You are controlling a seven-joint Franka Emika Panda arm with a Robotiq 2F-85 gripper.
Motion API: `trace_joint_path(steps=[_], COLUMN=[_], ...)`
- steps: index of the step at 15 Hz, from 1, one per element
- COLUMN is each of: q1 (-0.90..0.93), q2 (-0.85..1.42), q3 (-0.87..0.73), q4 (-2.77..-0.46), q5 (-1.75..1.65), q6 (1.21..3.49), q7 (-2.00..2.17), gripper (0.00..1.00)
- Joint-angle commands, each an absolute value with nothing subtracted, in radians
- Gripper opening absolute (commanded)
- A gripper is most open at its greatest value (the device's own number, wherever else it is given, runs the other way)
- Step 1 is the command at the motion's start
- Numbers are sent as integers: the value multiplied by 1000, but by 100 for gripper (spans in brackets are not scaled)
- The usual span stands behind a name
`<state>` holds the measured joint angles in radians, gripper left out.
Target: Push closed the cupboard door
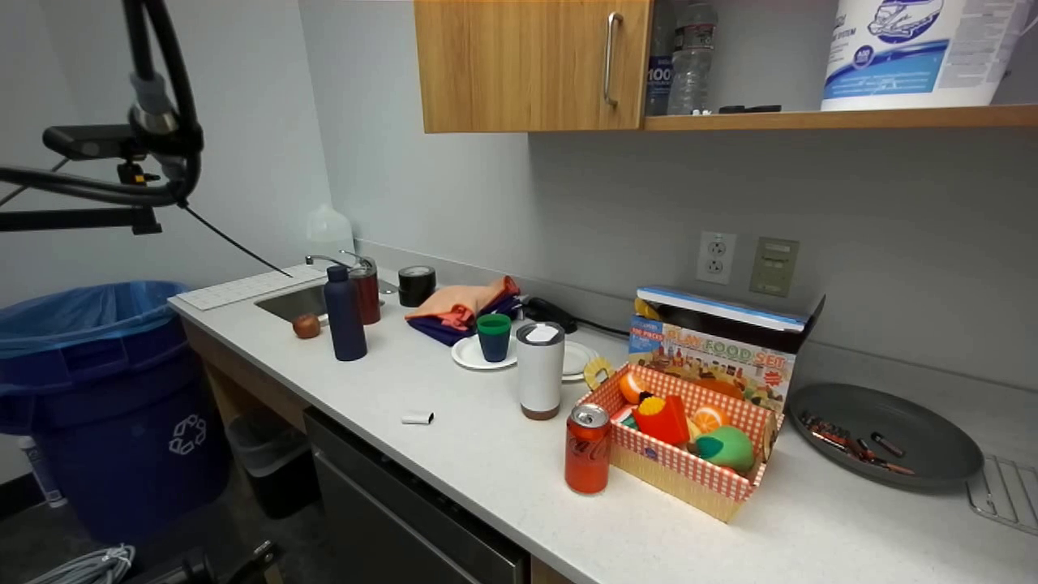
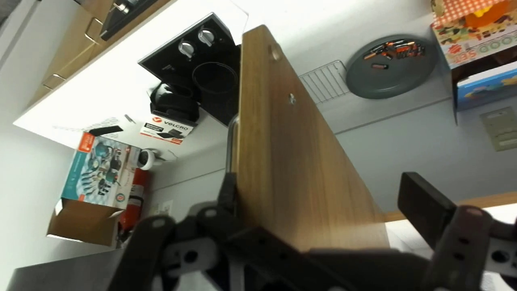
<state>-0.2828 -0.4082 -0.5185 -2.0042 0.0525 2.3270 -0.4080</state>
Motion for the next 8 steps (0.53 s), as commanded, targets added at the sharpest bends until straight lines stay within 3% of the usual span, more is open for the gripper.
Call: trace_joint_path(steps=[1,8], q1=[-215,-242], q2=[-411,-520], q3=[-561,-433], q4=[-1951,-2035], q5=[138,30], q6=[2228,2139], q7=[-537,-494], gripper=[100,100])
